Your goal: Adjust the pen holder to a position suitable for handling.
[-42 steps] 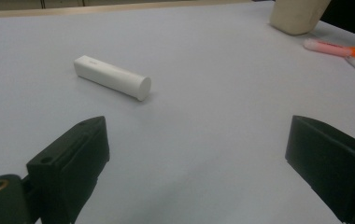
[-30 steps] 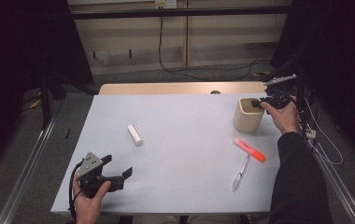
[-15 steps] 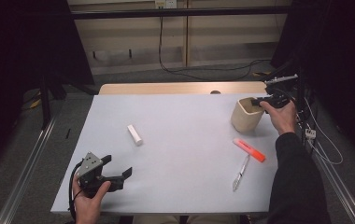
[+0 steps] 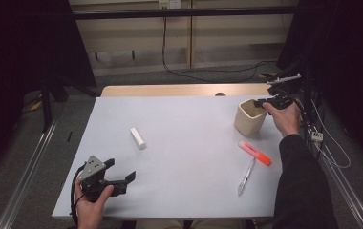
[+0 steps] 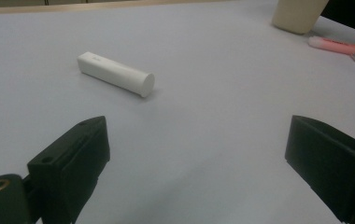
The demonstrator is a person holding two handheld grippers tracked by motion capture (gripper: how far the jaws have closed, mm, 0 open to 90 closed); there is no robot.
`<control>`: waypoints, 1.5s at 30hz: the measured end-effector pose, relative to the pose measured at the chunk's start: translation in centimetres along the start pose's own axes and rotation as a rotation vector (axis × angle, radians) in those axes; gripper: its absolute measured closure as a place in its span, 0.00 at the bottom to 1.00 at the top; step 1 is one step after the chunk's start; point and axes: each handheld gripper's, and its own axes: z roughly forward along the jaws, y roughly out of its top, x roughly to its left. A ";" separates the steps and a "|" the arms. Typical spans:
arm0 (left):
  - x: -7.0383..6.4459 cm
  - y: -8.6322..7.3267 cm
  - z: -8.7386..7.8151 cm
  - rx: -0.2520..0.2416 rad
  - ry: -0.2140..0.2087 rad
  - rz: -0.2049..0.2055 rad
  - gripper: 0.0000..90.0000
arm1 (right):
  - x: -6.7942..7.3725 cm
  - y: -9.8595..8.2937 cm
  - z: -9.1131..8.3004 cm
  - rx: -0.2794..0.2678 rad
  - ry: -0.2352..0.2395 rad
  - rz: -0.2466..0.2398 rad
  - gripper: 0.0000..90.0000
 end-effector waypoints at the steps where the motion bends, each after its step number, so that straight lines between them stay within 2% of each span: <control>1: 0.0 0.0 0.0 -0.003 0.000 -0.001 0.07 | -0.1 -0.1 -0.1 0.008 0.003 0.011 0.88; 6: 0.0 0.0 0.0 -0.002 0.001 -0.003 0.07 | 0.3 -0.4 -0.2 0.043 -0.028 0.001 0.86; 14: -0.1 0.0 0.0 0.002 0.003 0.003 0.07 | 1.1 -0.7 -0.7 0.081 -0.065 0.021 0.84; 17: 0.0 0.0 0.0 0.002 0.003 0.002 0.08 | 1.3 -0.7 -0.6 0.092 -0.090 0.017 0.87; 19: 0.0 0.0 -0.1 0.003 0.004 0.001 0.08 | 1.2 -0.8 -0.6 0.094 -0.102 0.038 0.91; 22: 0.0 0.0 -0.1 0.003 0.003 0.001 0.08 | 1.5 -0.7 -0.6 0.096 -0.122 0.016 0.92; 27: 0.0 0.0 0.0 0.003 0.003 -0.001 0.08 | 1.3 -0.7 -0.6 0.090 -0.098 0.016 0.92; 31: 0.1 0.0 0.0 0.006 0.006 -0.001 0.08 | 1.5 -0.4 -0.6 0.078 -0.089 -0.009 0.92; 32: 0.1 0.0 0.0 0.007 0.008 -0.001 0.08 | 1.6 -0.3 -0.7 0.073 -0.072 -0.018 0.92; 33: 0.1 0.0 0.0 0.007 0.010 -0.001 0.08 | 2.0 -0.1 -0.9 0.050 -0.047 -0.013 0.92; 36: 0.1 0.0 0.0 0.007 0.011 -0.001 0.08 | 2.6 0.3 -1.1 0.030 -0.017 -0.024 0.92; 40: 0.1 0.0 0.0 0.007 0.011 -0.001 0.08 | 3.4 0.4 -0.8 0.026 -0.001 -0.049 0.92; 43: 0.1 0.0 0.0 0.008 0.008 -0.005 0.08 | 4.2 0.5 -0.2 0.028 0.039 -0.074 0.92; 44: 0.1 0.0 0.0 0.008 0.008 -0.005 0.08 | 4.2 0.5 -0.2 0.028 0.039 -0.074 0.92; 45: 0.1 -0.1 0.0 0.010 0.007 -0.005 0.08 | 5.0 0.7 0.1 0.025 0.058 -0.100 0.92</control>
